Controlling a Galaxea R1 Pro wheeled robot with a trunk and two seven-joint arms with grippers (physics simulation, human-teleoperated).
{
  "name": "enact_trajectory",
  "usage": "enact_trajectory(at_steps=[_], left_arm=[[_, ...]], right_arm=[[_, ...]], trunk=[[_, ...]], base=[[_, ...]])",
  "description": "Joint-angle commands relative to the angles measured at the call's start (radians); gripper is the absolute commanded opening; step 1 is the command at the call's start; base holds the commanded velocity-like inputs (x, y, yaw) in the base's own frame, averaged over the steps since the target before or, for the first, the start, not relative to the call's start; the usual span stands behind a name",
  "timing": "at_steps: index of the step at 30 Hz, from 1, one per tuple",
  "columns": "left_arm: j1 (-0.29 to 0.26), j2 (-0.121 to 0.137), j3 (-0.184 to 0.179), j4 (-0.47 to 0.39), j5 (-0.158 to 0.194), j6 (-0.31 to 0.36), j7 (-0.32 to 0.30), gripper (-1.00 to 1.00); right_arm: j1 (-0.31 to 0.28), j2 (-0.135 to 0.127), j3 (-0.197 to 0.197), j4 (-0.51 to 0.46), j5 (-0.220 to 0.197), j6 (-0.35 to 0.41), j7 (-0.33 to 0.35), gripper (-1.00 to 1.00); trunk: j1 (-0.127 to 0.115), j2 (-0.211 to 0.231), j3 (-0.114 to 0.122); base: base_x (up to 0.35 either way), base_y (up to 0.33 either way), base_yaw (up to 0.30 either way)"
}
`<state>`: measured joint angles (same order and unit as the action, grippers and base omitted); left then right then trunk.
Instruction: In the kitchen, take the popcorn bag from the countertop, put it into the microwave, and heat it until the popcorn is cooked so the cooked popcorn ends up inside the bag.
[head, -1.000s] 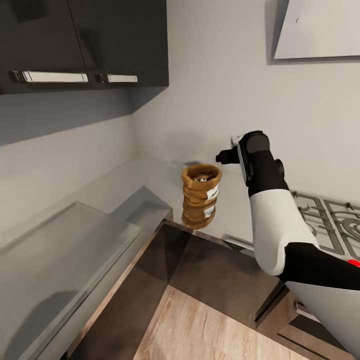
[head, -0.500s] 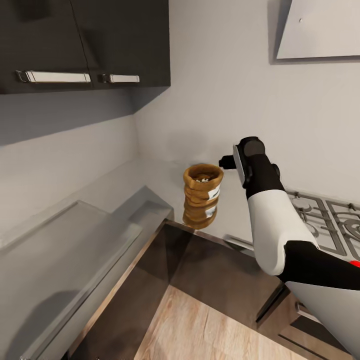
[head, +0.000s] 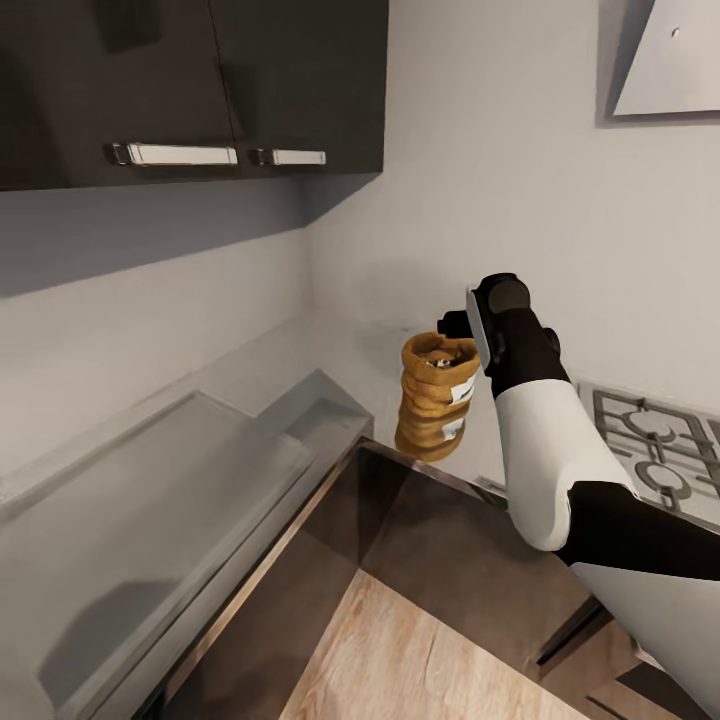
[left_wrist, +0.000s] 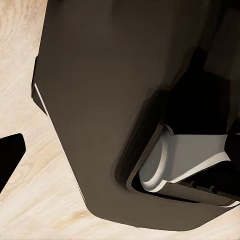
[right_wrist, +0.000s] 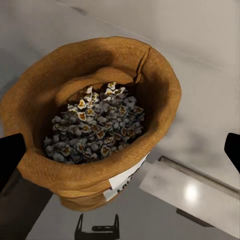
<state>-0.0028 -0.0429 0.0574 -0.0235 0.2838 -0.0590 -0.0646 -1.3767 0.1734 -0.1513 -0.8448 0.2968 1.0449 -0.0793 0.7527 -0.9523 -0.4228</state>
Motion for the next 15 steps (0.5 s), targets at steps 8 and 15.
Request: enact_trajectory(at_steps=[8, 15], left_arm=[[0.0, -0.001, 0.005, 0.0, 0.003, -0.002, -0.004, 1.0], [0.0, -0.002, 0.005, 0.0, 0.003, -0.002, -0.004, 1.0]], right_arm=[[-0.001, 0.001, -0.002, -0.041, -0.007, 0.002, -0.006, 1.0], [-0.001, 0.001, -0.033, -0.035, -0.011, 0.002, -0.003, 1.0]], trunk=[[0.0, -0.001, -0.001], [0.0, -0.001, -0.001]], base=[[0.0, 0.0, 0.005], [0.0, 0.0, 0.0]])
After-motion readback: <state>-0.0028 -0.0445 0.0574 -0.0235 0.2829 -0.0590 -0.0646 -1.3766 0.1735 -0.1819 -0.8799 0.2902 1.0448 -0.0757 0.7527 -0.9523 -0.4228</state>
